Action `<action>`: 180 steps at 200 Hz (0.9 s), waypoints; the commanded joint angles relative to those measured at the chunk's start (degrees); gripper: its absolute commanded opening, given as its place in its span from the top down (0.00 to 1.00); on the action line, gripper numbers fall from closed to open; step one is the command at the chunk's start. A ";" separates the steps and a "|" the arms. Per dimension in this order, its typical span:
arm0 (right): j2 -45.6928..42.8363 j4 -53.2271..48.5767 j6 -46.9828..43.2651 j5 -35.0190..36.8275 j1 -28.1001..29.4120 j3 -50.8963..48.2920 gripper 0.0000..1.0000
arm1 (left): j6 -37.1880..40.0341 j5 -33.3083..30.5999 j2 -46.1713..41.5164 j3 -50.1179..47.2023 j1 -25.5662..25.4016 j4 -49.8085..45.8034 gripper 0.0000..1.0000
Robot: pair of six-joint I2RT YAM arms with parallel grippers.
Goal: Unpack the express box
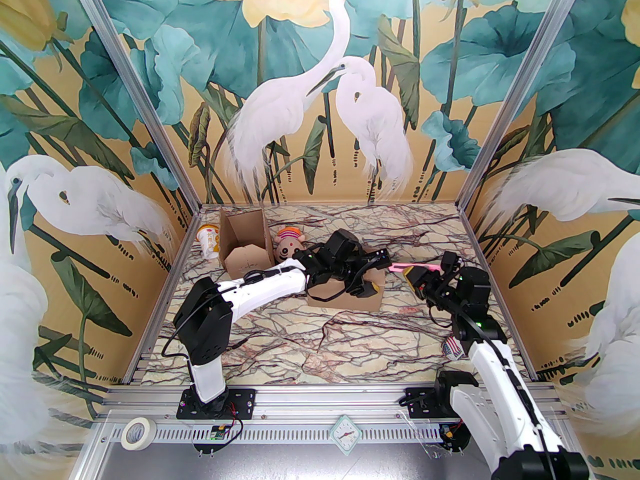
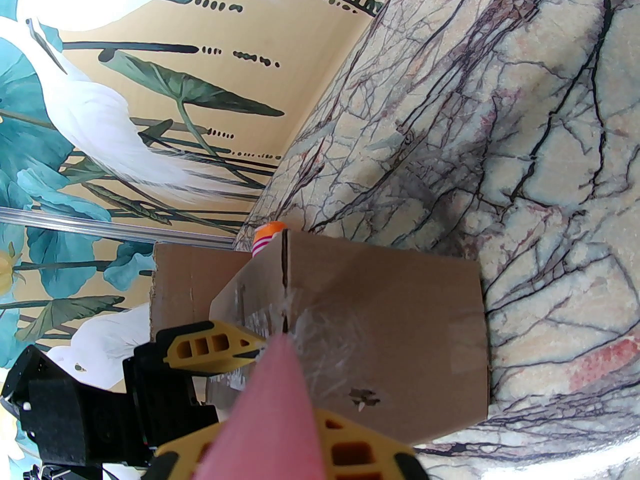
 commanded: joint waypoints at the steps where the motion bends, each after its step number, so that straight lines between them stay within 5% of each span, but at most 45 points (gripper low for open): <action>1: -3.82 -3.99 -1.42 -2.70 -0.30 0.08 1.00 | -2.97 -8.35 0.47 -0.80 5.46 2.32 0.27; 64: -5.29 -4.73 -1.00 -1.69 -0.92 -1.64 1.00 | 3.14 5.57 -3.86 -5.98 5.46 4.78 0.25; 114: 0.00 0.20 -0.28 -2.18 -1.54 -2.05 1.00 | 3.59 6.78 -4.33 -5.96 5.11 3.39 0.25; 128: -0.17 5.99 4.66 -2.90 -1.54 -4.50 0.73 | 2.92 6.40 -4.13 -5.79 4.85 3.30 0.25; 180: -8.05 13.77 17.57 4.80 -1.04 -12.19 0.26 | -3.37 4.23 -3.09 -4.76 4.07 4.86 0.26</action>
